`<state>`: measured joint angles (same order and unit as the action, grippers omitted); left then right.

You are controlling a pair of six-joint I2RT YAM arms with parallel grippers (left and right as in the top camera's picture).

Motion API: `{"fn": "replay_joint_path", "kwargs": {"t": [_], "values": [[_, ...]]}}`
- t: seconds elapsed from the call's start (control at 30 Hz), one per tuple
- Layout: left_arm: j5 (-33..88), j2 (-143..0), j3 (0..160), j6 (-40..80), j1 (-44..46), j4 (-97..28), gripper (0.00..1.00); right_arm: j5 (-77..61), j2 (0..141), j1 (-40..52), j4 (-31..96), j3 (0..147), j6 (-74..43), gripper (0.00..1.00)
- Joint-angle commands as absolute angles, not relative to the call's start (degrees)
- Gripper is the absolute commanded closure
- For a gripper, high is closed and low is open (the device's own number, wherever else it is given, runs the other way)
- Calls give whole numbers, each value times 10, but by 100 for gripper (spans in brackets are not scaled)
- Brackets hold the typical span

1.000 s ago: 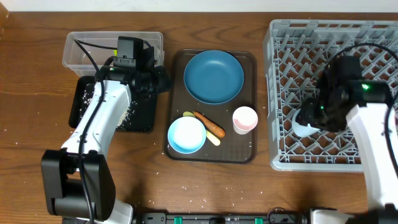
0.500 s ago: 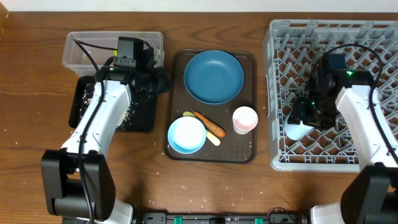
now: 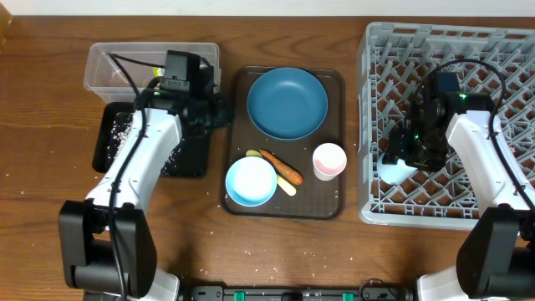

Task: Sort waste into correct bins and load items into the dishwasher rack
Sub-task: 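Lower light-blue cup into grey rack with right gripper and release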

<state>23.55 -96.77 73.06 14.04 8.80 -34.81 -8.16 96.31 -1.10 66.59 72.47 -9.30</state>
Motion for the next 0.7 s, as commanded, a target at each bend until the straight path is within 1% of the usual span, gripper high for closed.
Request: {"fn": "replay_joint_path", "kwargs": {"t": [0.0, 0.23, 0.43, 0.6, 0.67], "values": [[212, -971, 724, 125, 102, -351, 74, -84, 966, -6, 666, 722, -84, 27], [198, -971, 724, 112, 123, -349, 74, -89, 963, -6, 681, 744, -84, 21], [199, -971, 724, 94, 124, -350, 74, -97, 947, -6, 729, 830, -72, 21], [209, -971, 724, 36, 152, -352, 73, -97, 934, -6, 748, 909, -70, 21], [226, -971, 724, -3, 176, -352, 70, -97, 932, -6, 747, 929, -70, 20]]}}
